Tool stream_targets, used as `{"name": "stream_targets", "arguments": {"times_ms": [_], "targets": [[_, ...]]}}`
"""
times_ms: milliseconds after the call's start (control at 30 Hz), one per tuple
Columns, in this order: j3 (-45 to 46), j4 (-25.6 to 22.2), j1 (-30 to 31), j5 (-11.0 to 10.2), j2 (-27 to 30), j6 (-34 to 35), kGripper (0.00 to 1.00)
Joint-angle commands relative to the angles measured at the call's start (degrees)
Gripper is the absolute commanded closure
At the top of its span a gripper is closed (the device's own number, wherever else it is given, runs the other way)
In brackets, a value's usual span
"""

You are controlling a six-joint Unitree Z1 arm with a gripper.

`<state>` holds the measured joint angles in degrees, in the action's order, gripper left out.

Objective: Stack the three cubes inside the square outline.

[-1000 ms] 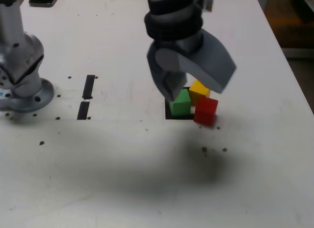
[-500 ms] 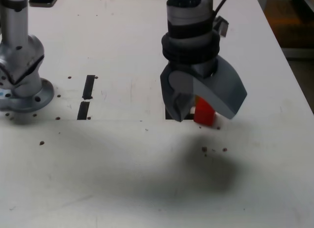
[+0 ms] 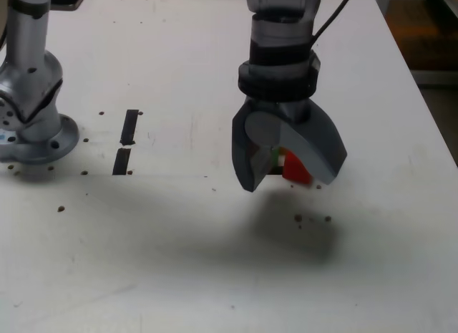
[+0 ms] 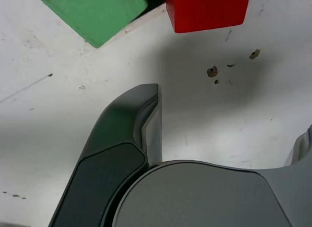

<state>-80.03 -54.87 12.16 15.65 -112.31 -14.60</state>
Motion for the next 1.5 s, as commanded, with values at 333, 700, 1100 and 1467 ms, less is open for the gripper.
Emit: {"name": "stream_targets", "arguments": {"times_ms": [333,700,1100,1467], "targets": [[1.6,0.0,-6.4,8.0,-1.5,-6.8,0.0],[3.5,1.4,-8.8,8.9,-2.1,-10.2,0.0],[4.6,10.0,-9.8,2.7,-0.9,-11.9,0.0],[8.0,10.7,-13.7,0.2,0.5,-11.9,0.0]]}}
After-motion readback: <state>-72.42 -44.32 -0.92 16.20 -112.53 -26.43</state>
